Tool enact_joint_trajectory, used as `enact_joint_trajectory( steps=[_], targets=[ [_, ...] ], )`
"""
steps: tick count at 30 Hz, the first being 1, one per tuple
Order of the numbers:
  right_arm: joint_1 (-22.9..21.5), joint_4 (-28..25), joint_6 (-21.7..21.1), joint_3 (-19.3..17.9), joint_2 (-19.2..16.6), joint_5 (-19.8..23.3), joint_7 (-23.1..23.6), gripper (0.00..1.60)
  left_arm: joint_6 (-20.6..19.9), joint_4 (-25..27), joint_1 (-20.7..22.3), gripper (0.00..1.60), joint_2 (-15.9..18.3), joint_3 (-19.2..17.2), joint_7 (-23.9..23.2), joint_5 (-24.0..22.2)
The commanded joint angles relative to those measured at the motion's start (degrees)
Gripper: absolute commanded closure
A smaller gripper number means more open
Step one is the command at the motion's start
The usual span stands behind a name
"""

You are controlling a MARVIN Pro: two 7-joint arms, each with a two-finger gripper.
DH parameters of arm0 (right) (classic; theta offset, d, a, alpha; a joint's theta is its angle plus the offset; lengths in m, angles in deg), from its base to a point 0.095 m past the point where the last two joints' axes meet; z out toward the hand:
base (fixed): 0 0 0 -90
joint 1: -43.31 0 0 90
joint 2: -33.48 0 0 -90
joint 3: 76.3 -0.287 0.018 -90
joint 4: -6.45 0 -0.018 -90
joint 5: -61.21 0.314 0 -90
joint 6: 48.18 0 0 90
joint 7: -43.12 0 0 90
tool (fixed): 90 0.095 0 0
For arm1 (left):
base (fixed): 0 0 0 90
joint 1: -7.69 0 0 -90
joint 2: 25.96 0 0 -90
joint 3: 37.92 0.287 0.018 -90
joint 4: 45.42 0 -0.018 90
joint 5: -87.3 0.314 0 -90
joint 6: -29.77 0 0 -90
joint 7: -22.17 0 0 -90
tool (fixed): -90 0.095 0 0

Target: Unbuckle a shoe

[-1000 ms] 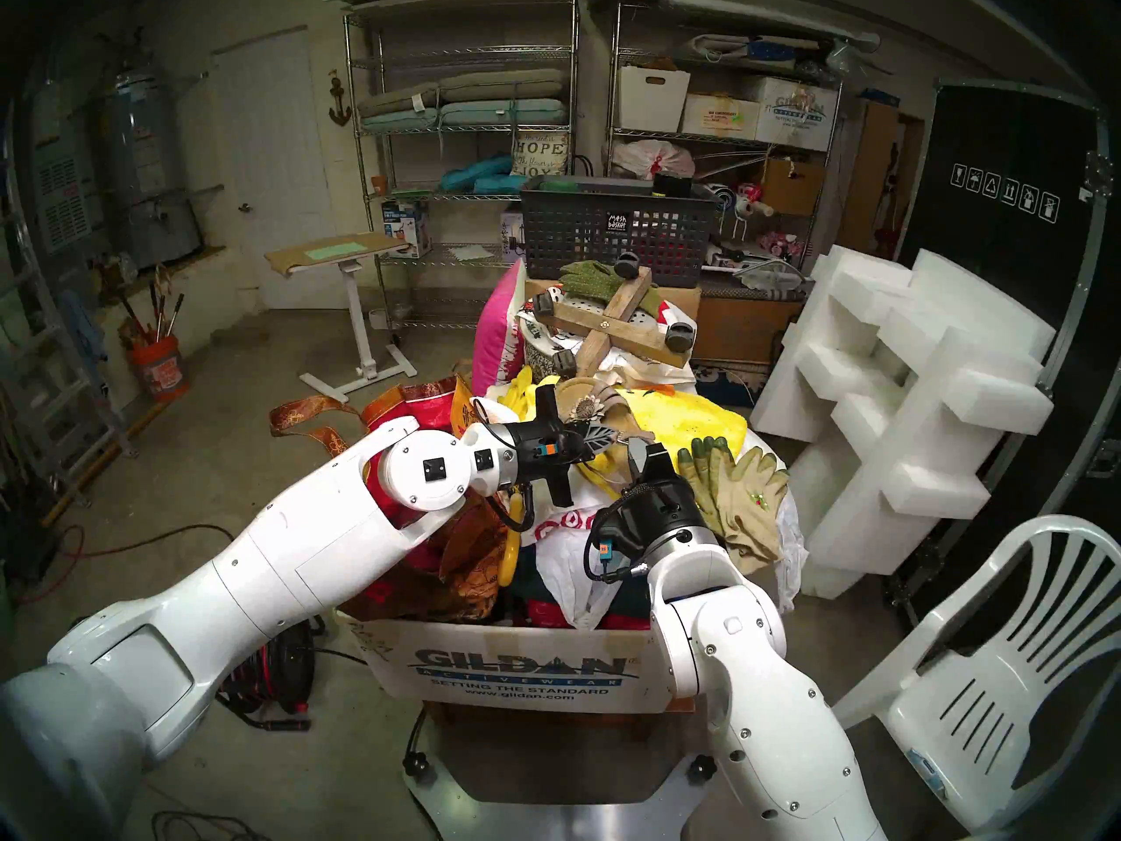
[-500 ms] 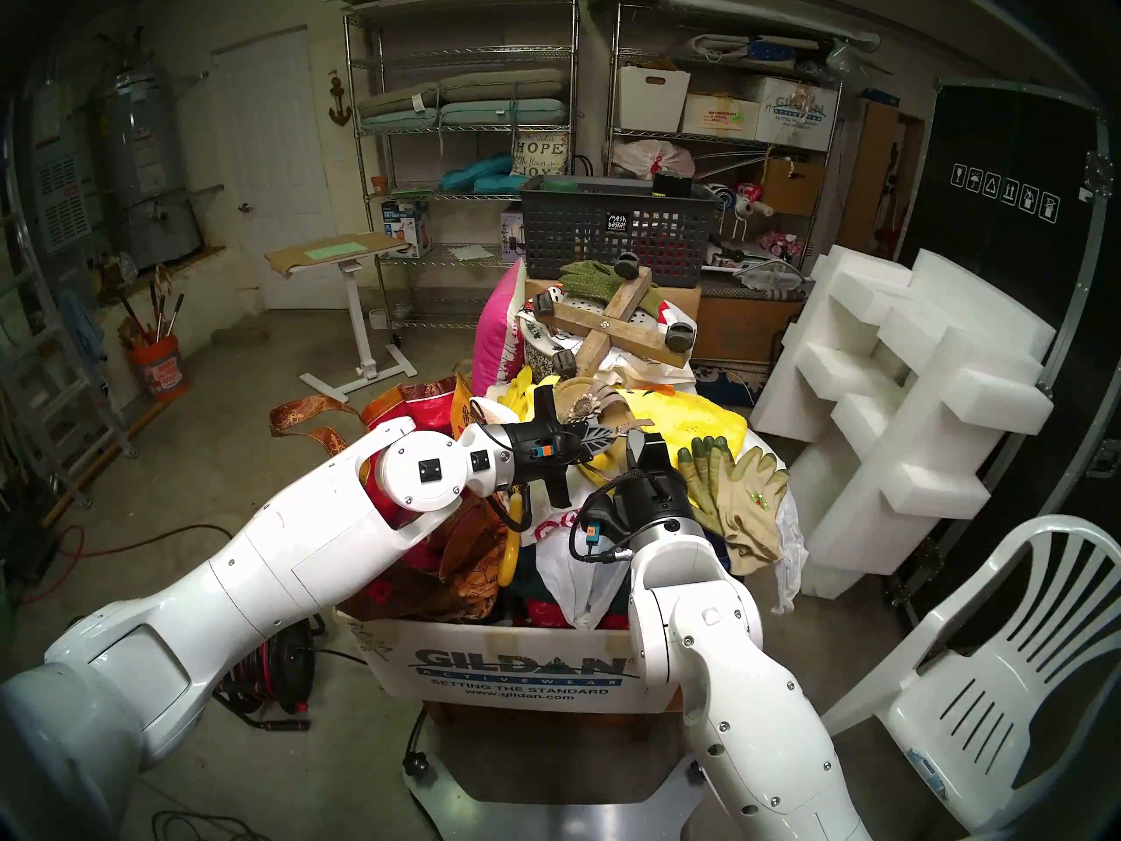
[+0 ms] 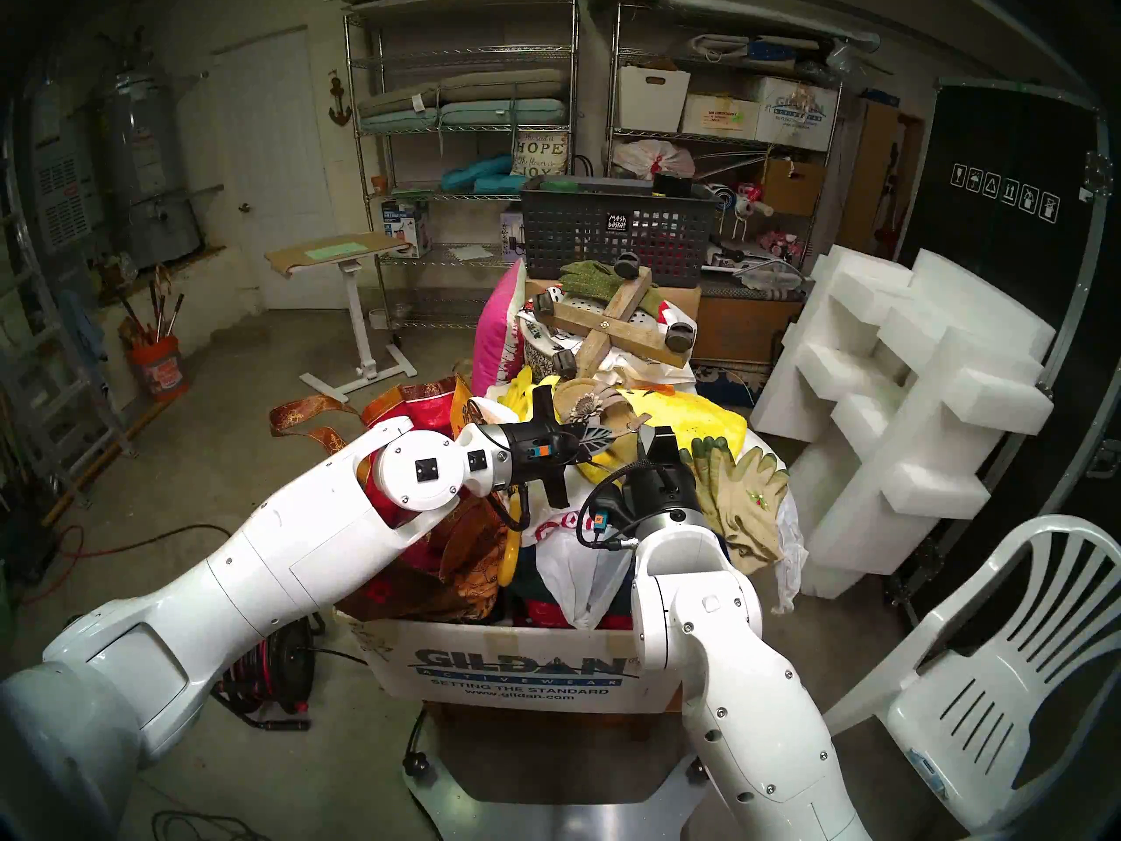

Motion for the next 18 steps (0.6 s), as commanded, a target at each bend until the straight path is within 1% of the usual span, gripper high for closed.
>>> enact_joint_trajectory(
  steps=[1,7,10,12,14,18],
  targets=[
    [-1.7,-0.6,-0.4,-1.4,0.2,0.2,-0.1,1.60,0.2,0.1,0.6,1.60,-0.1,-0.4,0.1,0.0],
    [-2.0,-0.4,0.5,-2.4,-0.2,1.0,0.1,1.60,0.0,-0.1,0.9,1.60,-0.3,-0.3,0.0,-0.1],
    [-1.2,-1.2,2.5,-1.9,-1.0,2.3,-0.1,1.60,-0.2,-0.3,1.1,1.60,-0.6,-0.1,0.1,0.1],
    [-1.0,-1.3,2.9,-1.7,-1.2,2.5,-0.3,1.60,-0.2,-0.3,1.2,1.60,-0.7,0.0,0.1,0.1],
    [-0.3,-1.8,4.3,-0.8,-1.8,3.1,-0.5,1.60,-0.4,-0.4,1.5,1.60,-1.1,0.2,0.1,0.2],
    [0.1,-2.0,5.3,-0.5,-2.2,3.4,-0.5,1.60,-0.7,-0.3,1.6,1.60,-1.3,0.3,0.1,0.4]
  ],
)
